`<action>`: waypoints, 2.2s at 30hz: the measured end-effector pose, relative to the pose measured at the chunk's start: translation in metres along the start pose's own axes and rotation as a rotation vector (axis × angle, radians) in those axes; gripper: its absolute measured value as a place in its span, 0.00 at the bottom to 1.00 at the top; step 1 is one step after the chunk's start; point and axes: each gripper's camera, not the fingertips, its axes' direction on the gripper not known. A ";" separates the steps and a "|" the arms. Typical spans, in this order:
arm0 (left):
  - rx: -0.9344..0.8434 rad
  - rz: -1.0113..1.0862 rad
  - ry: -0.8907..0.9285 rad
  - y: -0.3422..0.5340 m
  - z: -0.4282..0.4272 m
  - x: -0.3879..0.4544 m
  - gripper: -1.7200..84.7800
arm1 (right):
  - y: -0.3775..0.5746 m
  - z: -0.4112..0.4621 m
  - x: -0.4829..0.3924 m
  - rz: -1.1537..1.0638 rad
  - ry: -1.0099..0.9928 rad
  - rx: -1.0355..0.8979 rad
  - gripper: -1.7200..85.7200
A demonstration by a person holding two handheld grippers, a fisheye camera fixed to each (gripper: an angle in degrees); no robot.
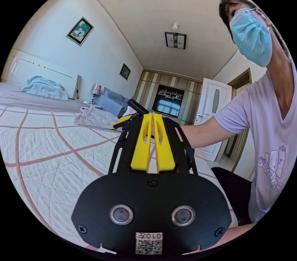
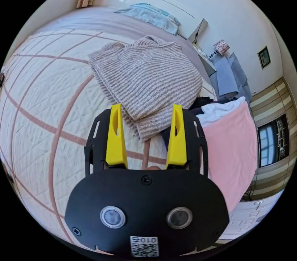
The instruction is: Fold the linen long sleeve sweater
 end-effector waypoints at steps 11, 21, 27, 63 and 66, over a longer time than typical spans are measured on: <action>0.101 -0.132 0.106 0.015 -0.042 -0.060 0.02 | -0.026 -0.114 0.103 0.137 -0.342 0.116 0.09; 0.305 -0.089 0.267 0.006 -0.095 -0.059 0.02 | 0.244 -0.300 0.090 -0.095 -0.566 0.232 0.09; -0.056 -0.273 -0.025 -0.007 -0.132 0.048 0.03 | 0.413 -0.161 0.052 0.212 -1.028 0.066 0.09; -0.499 -0.450 -0.358 0.020 -0.096 0.160 0.09 | 0.492 -0.050 0.102 0.268 -1.010 0.278 0.18; -0.545 -0.329 -0.404 -0.023 -0.074 0.157 0.08 | 0.461 -0.007 0.092 0.281 -1.026 0.174 0.15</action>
